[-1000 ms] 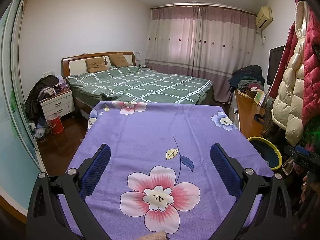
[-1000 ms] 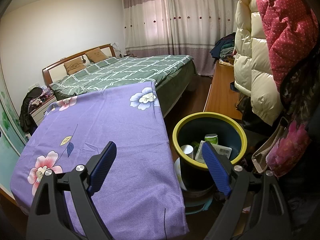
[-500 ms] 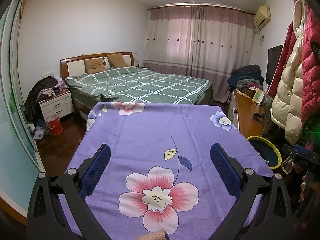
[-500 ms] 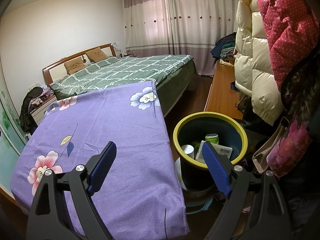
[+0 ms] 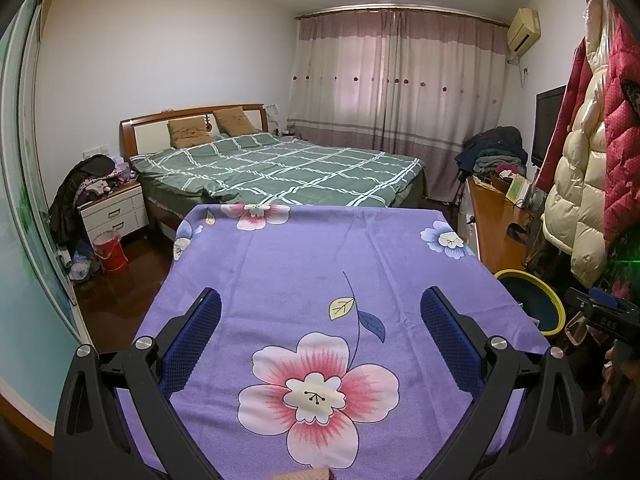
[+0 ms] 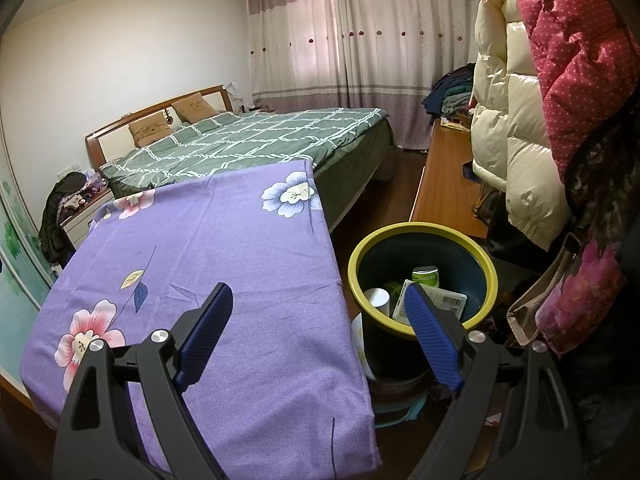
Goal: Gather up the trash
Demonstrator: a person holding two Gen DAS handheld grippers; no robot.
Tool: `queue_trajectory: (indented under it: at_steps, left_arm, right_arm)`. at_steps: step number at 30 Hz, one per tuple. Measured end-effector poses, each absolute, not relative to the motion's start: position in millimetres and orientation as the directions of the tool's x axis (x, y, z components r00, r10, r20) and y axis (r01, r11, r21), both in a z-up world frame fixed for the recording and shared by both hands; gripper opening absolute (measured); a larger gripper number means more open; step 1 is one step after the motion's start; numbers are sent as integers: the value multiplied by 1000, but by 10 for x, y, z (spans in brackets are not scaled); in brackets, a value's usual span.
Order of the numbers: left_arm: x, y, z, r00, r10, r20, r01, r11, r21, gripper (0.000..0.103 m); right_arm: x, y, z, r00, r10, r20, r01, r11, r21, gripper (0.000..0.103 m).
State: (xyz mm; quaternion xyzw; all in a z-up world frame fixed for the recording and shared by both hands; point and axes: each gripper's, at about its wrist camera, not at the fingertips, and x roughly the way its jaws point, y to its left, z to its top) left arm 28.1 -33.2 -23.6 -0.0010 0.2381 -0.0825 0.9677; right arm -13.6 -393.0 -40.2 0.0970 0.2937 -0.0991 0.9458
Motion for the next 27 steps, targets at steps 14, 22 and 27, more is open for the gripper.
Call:
queue_trajectory:
  at_steps: [14, 22, 27]
  left_arm:
    - [314, -323, -250, 867, -166, -469, 163, 986, -49, 98]
    - [683, -251, -293, 848, -155, -506, 144, 988, -61, 98]
    - [1424, -114, -567, 809, -100, -579, 78, 995, -63, 98]
  right_arm:
    - [-142, -3865, -465, 802, -125, -584, 241, 963, 125, 83]
    - [148, -3790, -407, 816, -93, -570, 204, 970, 135, 92]
    - [816, -3594, -515, 798, -16, -602, 139, 978, 158, 94]
